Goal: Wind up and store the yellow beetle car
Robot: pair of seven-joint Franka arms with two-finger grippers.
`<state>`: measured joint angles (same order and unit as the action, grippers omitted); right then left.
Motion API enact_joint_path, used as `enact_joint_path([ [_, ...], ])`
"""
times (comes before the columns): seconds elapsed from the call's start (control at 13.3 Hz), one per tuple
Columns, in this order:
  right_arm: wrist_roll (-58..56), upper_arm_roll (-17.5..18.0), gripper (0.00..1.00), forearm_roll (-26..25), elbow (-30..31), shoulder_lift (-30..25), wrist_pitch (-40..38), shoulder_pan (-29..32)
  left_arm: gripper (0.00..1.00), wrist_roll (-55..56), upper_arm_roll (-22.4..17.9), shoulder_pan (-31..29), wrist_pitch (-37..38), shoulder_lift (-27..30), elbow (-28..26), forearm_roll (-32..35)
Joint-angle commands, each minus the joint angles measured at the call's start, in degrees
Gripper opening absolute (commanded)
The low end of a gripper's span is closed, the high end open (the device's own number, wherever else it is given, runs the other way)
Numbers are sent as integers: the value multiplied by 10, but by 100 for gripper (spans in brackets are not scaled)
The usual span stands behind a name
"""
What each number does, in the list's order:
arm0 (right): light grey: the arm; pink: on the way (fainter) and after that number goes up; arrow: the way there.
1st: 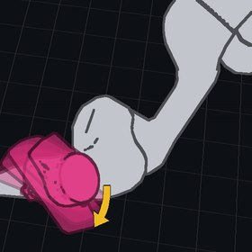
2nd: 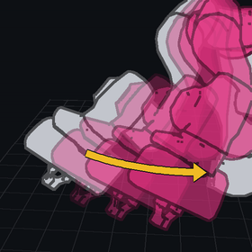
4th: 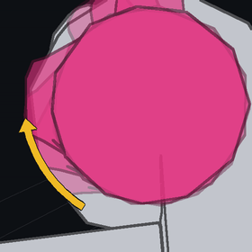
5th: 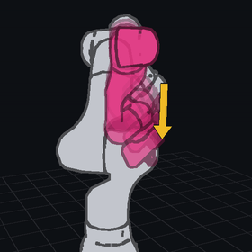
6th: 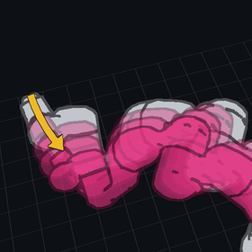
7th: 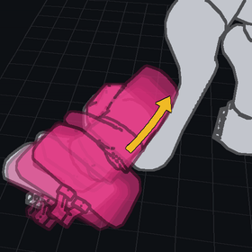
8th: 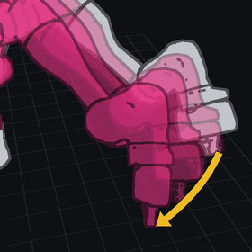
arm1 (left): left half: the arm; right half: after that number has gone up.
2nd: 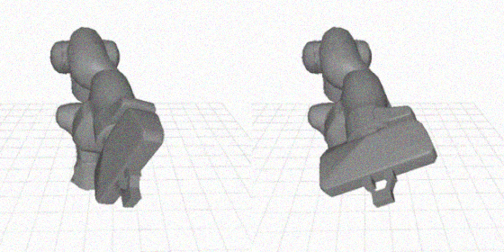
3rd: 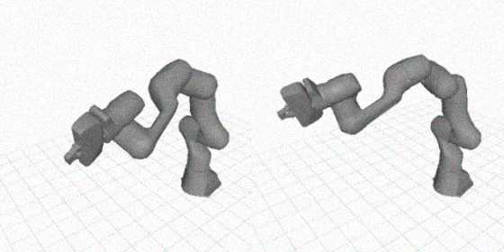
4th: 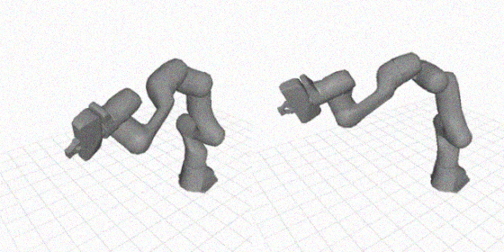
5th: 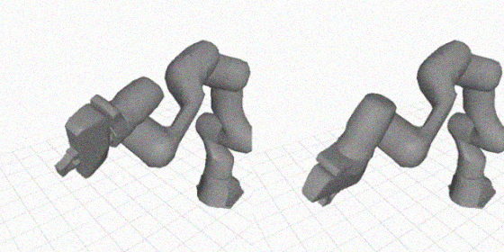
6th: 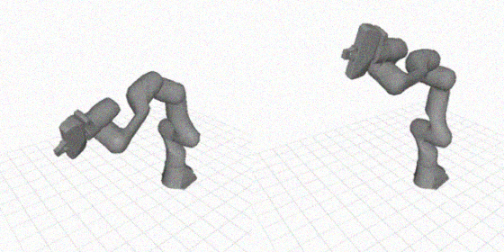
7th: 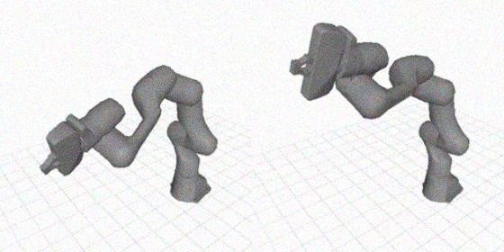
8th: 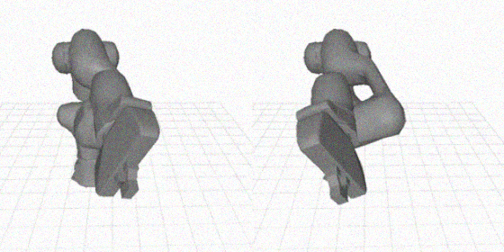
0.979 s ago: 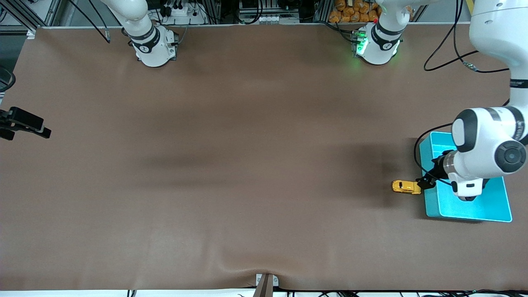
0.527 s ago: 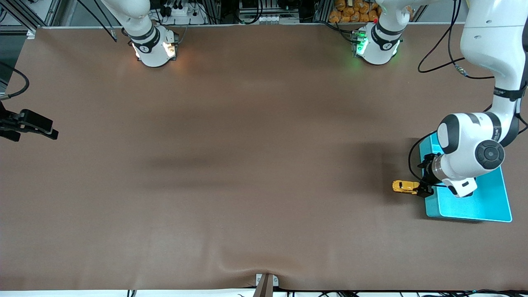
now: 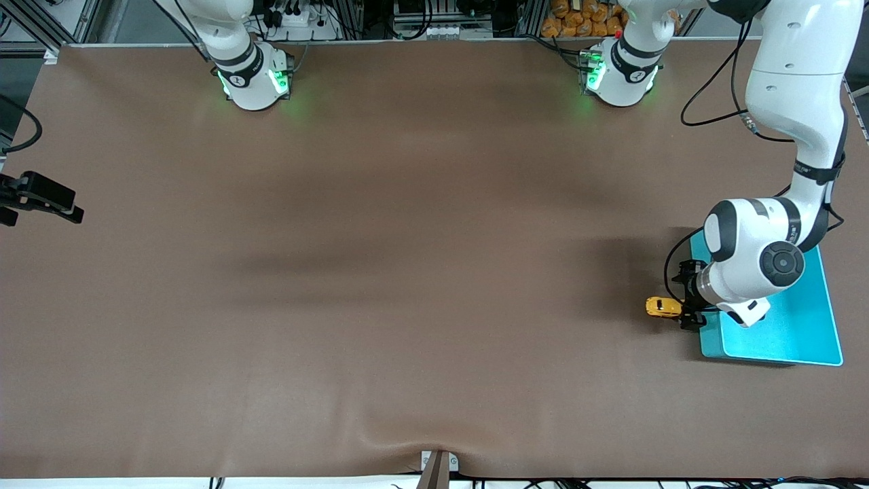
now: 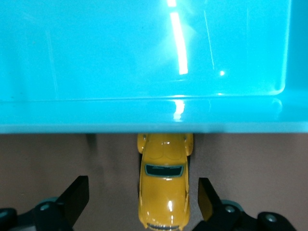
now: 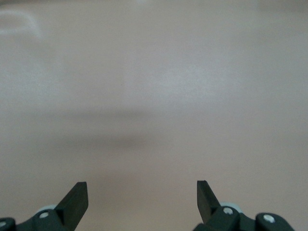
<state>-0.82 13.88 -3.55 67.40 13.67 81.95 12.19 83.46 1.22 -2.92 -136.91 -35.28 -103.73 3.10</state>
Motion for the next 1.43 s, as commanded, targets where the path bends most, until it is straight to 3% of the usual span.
enact_joint_path([
  [0.0, -12, -126, 100, 19, 48, -45, 8, -113, 100, 7, 1, -2, -22, -8, -2, -7],
  [0.23, -15, -167, 100, 19, 94, -83, 31, -160, 100, 8, 1, 0, -23, -15, -1, -6],
  [0.38, -15, -169, 100, 19, 154, -122, 66, -162, 21, 8, 0, 3, -24, -17, -1, -4],
  [0.45, -15, -169, 100, 18, 180, -139, 79, -168, 0, 8, 1, 3, -24, -17, 0, -3],
  [0.9, -15, -169, 100, 19, 203, -148, 80, -171, 0, 0, 6, 19, -21, 6, 4, 3],
  [1.36, -15, -167, 100, 42, 201, -136, 79, -176, 0, -102, 6, 31, 43, 94, 31, 4],
])
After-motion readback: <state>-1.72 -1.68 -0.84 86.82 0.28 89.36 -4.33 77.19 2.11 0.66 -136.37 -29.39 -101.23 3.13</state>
